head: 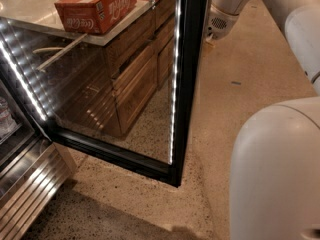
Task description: Close right fridge door
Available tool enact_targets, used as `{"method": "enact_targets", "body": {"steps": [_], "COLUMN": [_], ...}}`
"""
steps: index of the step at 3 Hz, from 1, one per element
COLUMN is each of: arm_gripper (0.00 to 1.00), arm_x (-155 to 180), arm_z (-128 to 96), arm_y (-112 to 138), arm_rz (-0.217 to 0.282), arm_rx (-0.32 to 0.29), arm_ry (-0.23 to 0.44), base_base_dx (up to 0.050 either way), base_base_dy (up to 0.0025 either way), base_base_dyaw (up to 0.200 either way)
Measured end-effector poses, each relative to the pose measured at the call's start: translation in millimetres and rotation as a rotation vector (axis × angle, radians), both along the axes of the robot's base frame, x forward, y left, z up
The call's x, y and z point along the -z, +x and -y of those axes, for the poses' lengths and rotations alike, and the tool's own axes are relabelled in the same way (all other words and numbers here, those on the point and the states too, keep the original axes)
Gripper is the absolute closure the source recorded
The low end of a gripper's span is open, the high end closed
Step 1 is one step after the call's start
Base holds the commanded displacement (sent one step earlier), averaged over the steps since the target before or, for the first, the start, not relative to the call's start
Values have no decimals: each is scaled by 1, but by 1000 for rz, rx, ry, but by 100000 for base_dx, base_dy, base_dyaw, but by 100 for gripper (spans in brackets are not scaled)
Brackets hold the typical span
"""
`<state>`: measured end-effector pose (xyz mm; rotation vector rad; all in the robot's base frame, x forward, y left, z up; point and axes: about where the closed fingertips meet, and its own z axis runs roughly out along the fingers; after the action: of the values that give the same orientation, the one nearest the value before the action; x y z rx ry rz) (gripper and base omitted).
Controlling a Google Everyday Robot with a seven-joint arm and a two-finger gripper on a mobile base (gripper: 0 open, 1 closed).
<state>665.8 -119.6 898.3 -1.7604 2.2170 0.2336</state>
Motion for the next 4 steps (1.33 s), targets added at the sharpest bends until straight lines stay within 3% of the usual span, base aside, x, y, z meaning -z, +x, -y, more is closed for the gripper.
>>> {"method": "enact_targets", "body": {"steps": [1, 2, 3, 4], "arm_gripper": [100, 100, 100, 100], "arm_x": [3, 3, 3, 3], "arm_z": [-3, -3, -3, -3], "arm_y": [4, 4, 4, 4], "arm_rz": [5, 5, 5, 5], "arm_rx": [-28, -28, -28, -28], "arm_ry": [58, 58, 58, 58], "base_base_dx": [0, 2, -3199, -13], "base_base_dy": [0, -3, -239, 23], "base_base_dyaw": [0, 19824, 15277, 18147]}}
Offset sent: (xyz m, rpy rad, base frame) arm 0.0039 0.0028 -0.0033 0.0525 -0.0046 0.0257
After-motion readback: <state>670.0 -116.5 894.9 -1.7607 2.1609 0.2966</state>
